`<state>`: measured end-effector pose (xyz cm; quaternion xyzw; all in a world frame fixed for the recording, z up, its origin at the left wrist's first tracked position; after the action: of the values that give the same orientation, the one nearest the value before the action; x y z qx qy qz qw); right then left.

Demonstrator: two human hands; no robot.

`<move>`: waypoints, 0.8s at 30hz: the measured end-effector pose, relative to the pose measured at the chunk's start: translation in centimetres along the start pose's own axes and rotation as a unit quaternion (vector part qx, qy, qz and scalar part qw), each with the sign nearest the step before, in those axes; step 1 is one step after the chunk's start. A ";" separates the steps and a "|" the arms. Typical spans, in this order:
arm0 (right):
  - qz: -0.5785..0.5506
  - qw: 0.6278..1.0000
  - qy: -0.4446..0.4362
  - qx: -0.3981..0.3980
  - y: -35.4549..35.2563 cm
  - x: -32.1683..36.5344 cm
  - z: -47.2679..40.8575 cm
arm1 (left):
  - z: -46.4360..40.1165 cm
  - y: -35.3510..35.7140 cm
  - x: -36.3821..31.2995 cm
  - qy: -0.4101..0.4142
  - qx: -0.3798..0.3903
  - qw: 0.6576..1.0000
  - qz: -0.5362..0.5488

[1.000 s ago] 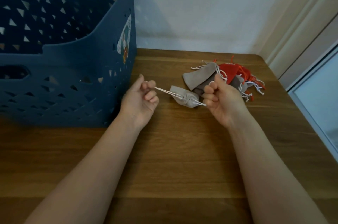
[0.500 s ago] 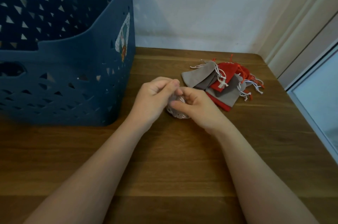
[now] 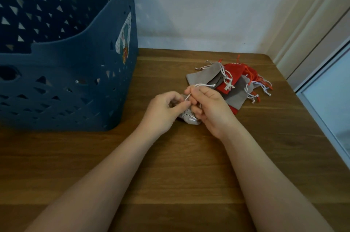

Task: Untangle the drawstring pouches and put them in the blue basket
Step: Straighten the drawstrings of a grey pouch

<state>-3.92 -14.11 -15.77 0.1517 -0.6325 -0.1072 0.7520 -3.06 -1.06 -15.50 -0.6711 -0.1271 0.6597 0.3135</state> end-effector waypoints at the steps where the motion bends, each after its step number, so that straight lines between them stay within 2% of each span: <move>1: 0.026 1.000 -0.002 -0.005 -0.1 0.0 0.0 | 0.1 0.1 0.0 0.008 0.005 1.000 -0.004; 3: 0.058 0.998 -0.003 -0.023 -0.3 0.1 -0.1 | 0.0 0.1 0.2 -0.014 0.018 0.999 0.035; 5: 0.044 0.998 0.000 -0.054 -0.6 0.1 -0.2 | 0.0 -0.2 0.3 -0.073 0.039 0.977 0.198; 7: 0.009 0.996 -0.006 -0.093 -0.9 0.3 -0.4 | 0.0 -0.3 0.1 -0.114 0.068 0.904 0.406; 8: 0.000 0.993 -0.015 -0.115 -1.0 0.5 -0.5 | 0.0 -0.3 0.0 -0.125 0.079 0.869 0.472; 9: -0.002 0.990 -0.027 -0.137 -1.1 0.7 -0.6 | 0.1 -0.2 0.0 -0.129 0.086 0.850 0.503; 10: -0.005 0.986 -0.044 -0.158 -1.2 1.0 -0.6 | 0.1 -0.2 -0.1 -0.127 0.092 0.847 0.508; 11: -0.012 0.983 -0.063 -0.173 -1.4 1.2 -0.6 | 0.1 -0.1 -0.2 -0.119 0.098 0.861 0.485; 12: -0.026 0.979 -0.083 -0.182 -1.5 1.3 -0.5 | 0.1 -0.1 -0.3 -0.103 0.101 0.891 0.430; 14: -0.071 0.976 -0.122 -0.168 -1.6 1.5 -0.2 | 0.2 0.0 -0.5 -0.063 0.083 0.965 0.242; 16: -0.118 0.974 -0.157 -0.111 -1.3 1.7 0.0 | 0.2 0.0 -0.4 -0.020 0.031 0.998 0.053; 18: -0.130 0.973 -0.184 -0.041 -0.6 1.7 0.2 | 0.2 0.3 -0.4 0.047 -0.011 0.996 -0.076; 20: -0.115 0.972 -0.202 0.021 0.0 1.5 0.2 | 0.1 0.5 -0.2 0.100 -0.033 0.980 -0.172; 24: -0.111 0.975 -0.164 0.103 0.8 0.6 0.2 | 0.2 0.8 -0.4 0.154 -0.018 0.944 -0.290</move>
<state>-4.01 -13.64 -14.89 0.2780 -0.7342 -0.1476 0.6016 -3.50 -1.82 -15.62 -0.7039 -0.2790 0.4264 0.4948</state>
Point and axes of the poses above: each hand's wrist, its own z-axis away from the middle knuckle, its own y-axis out of the palm, x = y × z, the point moved 2 cm from there along -z, towards the middle knuckle, and after that the axes turned 10 degrees about -z, right-handed, at the moved point
